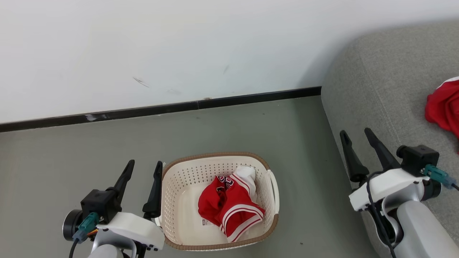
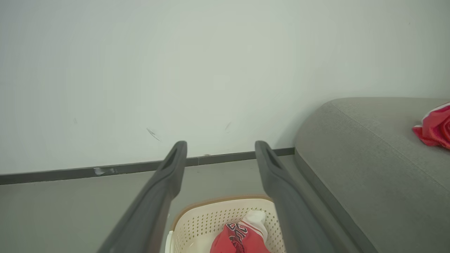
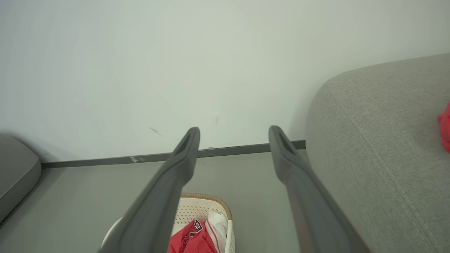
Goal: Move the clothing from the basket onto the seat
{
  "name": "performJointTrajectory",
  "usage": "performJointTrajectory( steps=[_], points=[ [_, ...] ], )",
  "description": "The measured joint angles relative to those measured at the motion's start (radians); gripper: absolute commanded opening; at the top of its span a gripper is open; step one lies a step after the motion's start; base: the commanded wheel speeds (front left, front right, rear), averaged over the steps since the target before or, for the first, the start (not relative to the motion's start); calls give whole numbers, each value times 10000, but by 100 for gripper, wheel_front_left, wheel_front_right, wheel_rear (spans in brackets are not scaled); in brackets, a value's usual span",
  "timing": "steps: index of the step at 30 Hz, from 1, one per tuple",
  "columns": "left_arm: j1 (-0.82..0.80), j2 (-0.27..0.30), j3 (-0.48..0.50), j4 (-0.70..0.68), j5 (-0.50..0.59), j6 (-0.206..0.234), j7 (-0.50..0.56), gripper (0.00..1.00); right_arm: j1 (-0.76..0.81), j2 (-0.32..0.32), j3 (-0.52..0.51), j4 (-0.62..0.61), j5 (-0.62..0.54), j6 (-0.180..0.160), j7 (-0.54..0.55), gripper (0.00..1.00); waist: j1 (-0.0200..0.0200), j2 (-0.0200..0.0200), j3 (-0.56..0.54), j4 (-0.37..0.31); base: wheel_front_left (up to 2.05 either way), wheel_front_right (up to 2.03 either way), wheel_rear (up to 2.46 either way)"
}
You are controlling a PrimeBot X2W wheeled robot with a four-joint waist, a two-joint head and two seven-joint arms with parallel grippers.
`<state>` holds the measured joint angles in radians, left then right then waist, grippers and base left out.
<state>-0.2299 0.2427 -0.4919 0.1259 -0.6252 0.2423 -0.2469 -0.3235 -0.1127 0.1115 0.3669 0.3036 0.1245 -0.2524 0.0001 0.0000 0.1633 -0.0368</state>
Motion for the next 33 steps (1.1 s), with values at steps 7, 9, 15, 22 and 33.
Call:
performJointTrajectory(
  steps=[7,9,15,22,33],
  points=[
    [388,0,364,437,-84,-167,-13,100,960,123,-61,-311,-472,0,0,100,0,0,-444,154,0,0,0],
    [508,0,462,550,-98,-178,-13,100,1193,205,10,-378,-541,0,0,100,0,0,-569,187,0,0,0],
    [718,-58,752,639,-96,-383,-13,100,1719,270,215,-619,-784,0,0,100,-1,0,-926,274,0,0,0],
    [949,-128,1124,727,-63,-527,-15,100,2033,347,234,-826,-1047,0,0,100,0,0,-1266,351,0,0,0],
    [1378,-282,1471,821,71,-790,-25,100,2500,422,314,-1093,-1208,0,0,100,0,0,-1666,432,0,0,0]
  ],
)
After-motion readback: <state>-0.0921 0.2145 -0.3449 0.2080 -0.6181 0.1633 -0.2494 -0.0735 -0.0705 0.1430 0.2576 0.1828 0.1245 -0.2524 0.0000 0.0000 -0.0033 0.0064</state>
